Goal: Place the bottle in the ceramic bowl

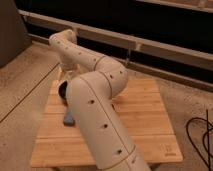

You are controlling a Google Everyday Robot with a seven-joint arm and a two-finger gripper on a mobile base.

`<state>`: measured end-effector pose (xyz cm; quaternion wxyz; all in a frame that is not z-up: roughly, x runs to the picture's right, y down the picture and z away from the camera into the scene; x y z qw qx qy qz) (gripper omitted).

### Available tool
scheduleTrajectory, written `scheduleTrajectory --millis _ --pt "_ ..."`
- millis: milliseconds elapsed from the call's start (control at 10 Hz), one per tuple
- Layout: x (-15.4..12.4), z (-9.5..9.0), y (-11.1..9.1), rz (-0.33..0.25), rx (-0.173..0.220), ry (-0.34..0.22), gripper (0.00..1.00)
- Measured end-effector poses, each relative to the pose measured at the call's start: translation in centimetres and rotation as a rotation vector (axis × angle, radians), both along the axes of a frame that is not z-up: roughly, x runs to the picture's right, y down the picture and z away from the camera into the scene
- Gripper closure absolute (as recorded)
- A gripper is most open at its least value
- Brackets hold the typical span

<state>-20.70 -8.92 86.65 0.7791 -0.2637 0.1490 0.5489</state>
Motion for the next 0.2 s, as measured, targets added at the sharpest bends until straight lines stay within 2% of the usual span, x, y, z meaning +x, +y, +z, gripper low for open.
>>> scheduleTrajectory --millis 200 --pt "0.25 -0.89 -0.97 0.003 0.03 0.008 0.2"
